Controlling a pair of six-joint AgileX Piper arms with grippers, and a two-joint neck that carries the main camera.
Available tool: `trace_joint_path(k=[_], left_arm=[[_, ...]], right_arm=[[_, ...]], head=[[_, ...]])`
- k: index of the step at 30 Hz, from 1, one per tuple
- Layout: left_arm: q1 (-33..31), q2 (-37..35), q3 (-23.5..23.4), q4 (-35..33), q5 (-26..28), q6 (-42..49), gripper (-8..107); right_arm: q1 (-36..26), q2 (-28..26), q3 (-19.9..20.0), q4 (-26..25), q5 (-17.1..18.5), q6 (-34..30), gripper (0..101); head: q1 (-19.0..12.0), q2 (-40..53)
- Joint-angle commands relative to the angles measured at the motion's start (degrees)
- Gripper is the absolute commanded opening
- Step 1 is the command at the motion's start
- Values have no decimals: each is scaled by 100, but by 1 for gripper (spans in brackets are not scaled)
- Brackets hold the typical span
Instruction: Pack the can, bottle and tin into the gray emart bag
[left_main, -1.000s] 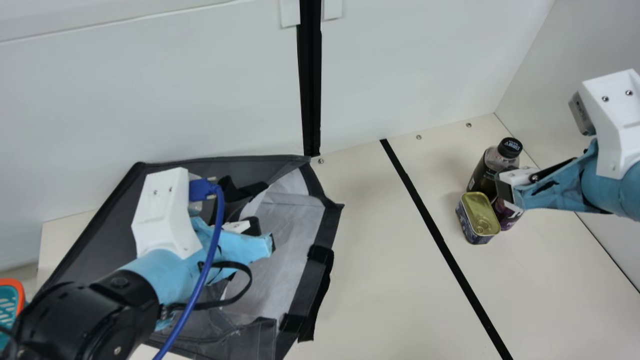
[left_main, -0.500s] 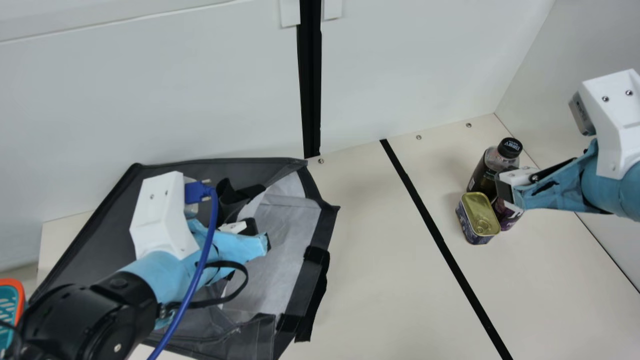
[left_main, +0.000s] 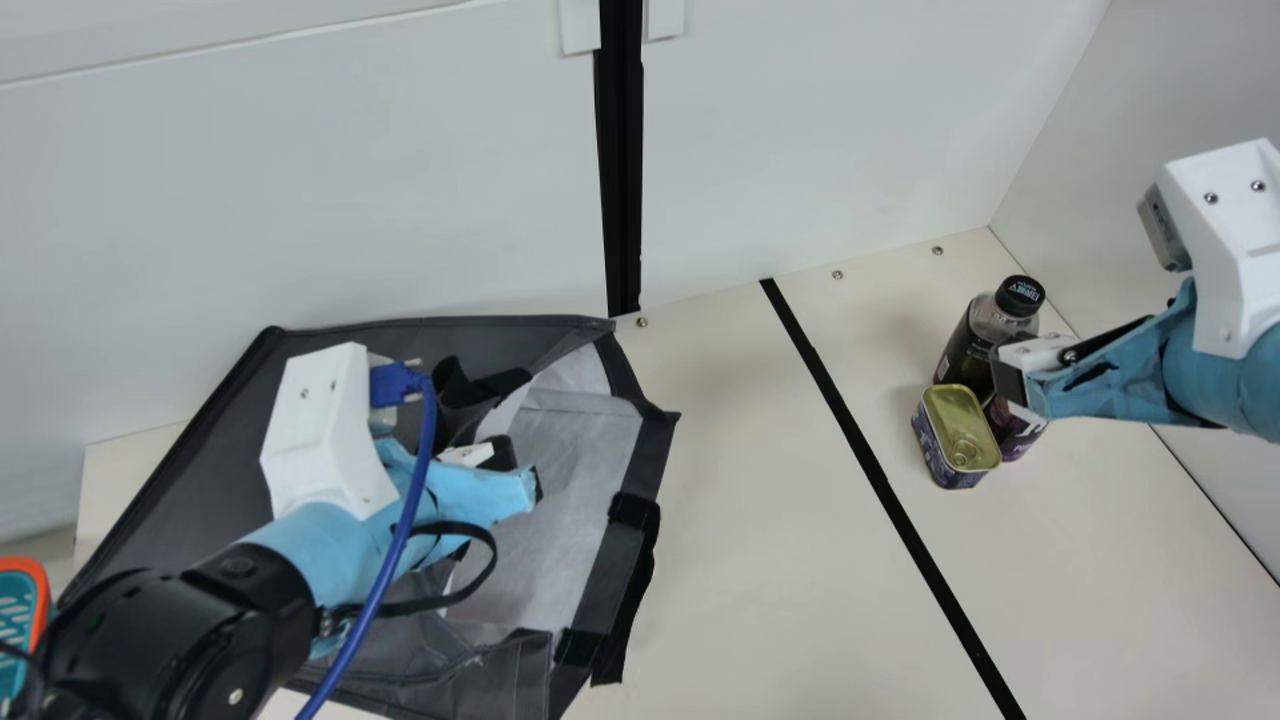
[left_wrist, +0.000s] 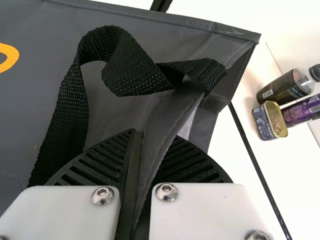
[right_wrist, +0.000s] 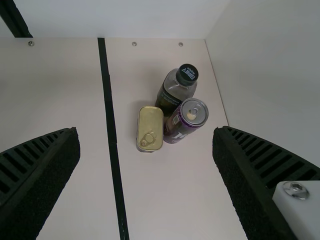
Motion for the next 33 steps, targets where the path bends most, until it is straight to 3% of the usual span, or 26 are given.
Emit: trace_joint_path(k=[1,33], left_arm=[[0,0,0,0,0,0,10],[0,0,0,0,0,0,10]], right_arm=[[0,0,0,0,0,0,91],[0,0,0,0,0,0,91]], head=[[-130,-5],[-130,-5]])
